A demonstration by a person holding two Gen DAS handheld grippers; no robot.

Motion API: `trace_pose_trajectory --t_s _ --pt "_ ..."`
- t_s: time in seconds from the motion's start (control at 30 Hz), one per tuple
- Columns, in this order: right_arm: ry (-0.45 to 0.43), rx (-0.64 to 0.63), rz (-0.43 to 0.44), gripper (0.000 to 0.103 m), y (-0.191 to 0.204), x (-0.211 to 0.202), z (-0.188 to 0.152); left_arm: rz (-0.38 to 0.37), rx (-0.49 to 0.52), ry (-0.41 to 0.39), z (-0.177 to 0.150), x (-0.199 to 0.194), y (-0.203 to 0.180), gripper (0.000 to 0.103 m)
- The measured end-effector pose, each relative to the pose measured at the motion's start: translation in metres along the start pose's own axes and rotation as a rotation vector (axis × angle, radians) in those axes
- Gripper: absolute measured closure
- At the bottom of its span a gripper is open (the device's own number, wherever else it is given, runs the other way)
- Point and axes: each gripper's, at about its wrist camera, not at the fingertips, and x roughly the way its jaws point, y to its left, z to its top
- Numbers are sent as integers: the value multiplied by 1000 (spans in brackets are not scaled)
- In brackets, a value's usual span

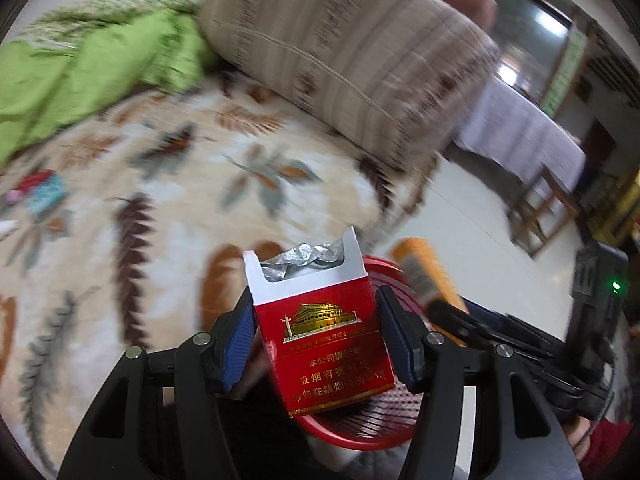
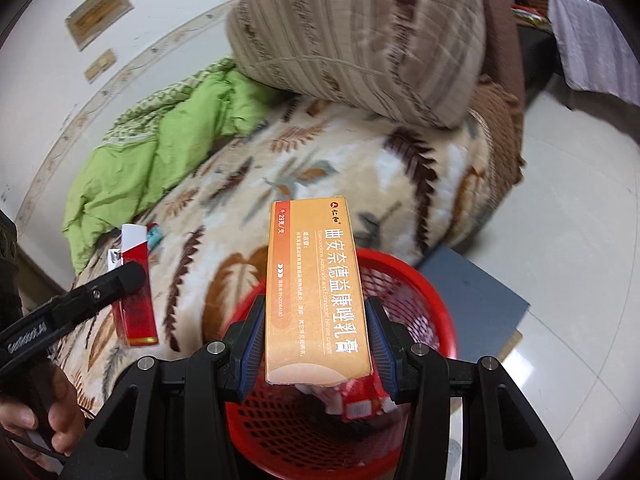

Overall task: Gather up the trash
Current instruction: 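Open both tools to drop the pack and box into the wastebasket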

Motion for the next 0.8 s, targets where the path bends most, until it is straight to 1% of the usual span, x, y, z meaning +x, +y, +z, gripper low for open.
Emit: trace_pose_trajectory --t_s 0.07,0.2,0.37,0.53,0.7,0.8 --pt "9 3 -19 49 -6 2 -1 -8 16 25 -3 5 -5 37" --pt "11 14 -36 48 -12 -1 -2 -6 26 15 -4 2 -6 37" --pt "-7 -2 -17 48 0 -1 7 35 4 -36 0 -16 11 37" --pt "-20 -51 41 48 33 5 22 94 -36 -93 3 -41 42 37" --pt "0 -108 108 48 74 20 31 165 -119 -137 2 -67 88 37" --pt "15 -165 149 48 106 28 33 206 -177 -163 -1 -82 120 37"
